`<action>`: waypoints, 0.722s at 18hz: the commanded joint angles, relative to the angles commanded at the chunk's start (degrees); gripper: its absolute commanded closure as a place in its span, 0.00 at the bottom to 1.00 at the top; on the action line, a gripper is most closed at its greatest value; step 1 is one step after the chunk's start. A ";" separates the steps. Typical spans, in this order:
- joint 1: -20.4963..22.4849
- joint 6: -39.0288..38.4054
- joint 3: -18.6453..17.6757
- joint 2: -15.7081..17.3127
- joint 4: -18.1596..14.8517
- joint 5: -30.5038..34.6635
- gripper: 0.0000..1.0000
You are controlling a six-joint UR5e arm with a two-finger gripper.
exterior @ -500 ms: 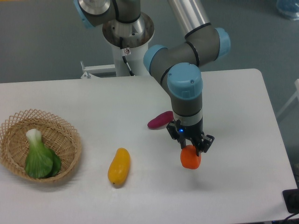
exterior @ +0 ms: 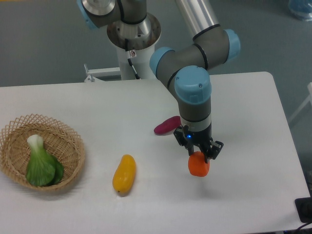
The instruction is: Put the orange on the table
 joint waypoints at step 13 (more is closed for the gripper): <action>0.00 -2.55 -1.49 0.00 0.53 -0.44 0.50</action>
